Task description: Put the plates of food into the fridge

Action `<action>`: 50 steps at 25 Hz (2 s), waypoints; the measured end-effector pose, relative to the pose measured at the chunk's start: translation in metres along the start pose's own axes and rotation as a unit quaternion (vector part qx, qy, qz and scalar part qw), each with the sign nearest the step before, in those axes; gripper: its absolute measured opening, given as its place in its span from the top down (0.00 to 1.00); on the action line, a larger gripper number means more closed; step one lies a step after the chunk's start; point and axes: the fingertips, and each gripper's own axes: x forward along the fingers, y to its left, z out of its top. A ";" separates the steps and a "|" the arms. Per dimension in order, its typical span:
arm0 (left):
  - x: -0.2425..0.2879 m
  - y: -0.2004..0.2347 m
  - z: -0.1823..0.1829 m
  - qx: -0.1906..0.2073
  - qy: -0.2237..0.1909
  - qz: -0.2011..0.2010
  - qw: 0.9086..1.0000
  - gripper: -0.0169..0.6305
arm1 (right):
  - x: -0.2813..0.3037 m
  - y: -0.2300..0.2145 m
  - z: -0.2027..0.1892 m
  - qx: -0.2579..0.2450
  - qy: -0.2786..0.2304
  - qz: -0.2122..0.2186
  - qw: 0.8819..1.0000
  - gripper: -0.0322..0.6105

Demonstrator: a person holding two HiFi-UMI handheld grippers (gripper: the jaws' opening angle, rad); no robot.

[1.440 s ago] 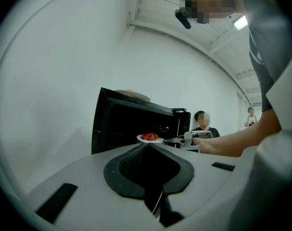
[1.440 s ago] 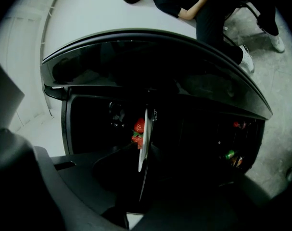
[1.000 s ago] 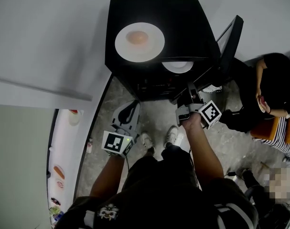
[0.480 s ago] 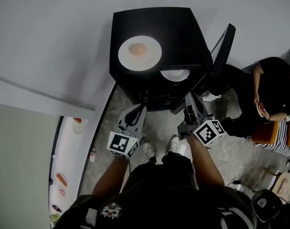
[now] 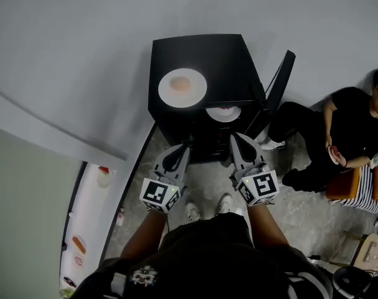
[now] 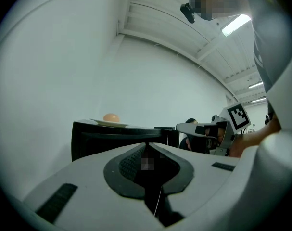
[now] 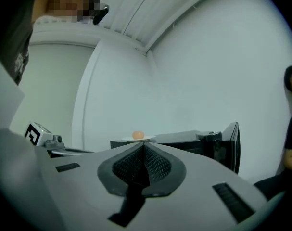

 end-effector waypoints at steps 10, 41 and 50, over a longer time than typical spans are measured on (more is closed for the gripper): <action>0.003 -0.015 0.022 0.007 -0.018 0.006 1.000 0.92 | -0.007 0.014 0.013 -0.121 0.027 -0.004 0.992 0.91; 0.028 -0.028 0.040 0.034 -0.028 0.013 0.999 0.94 | 0.006 0.002 0.021 -0.068 0.010 0.023 0.997 0.91; 0.030 -0.011 0.036 0.013 -0.024 0.028 0.999 0.94 | 0.009 0.003 0.022 -0.052 0.006 0.029 0.998 0.91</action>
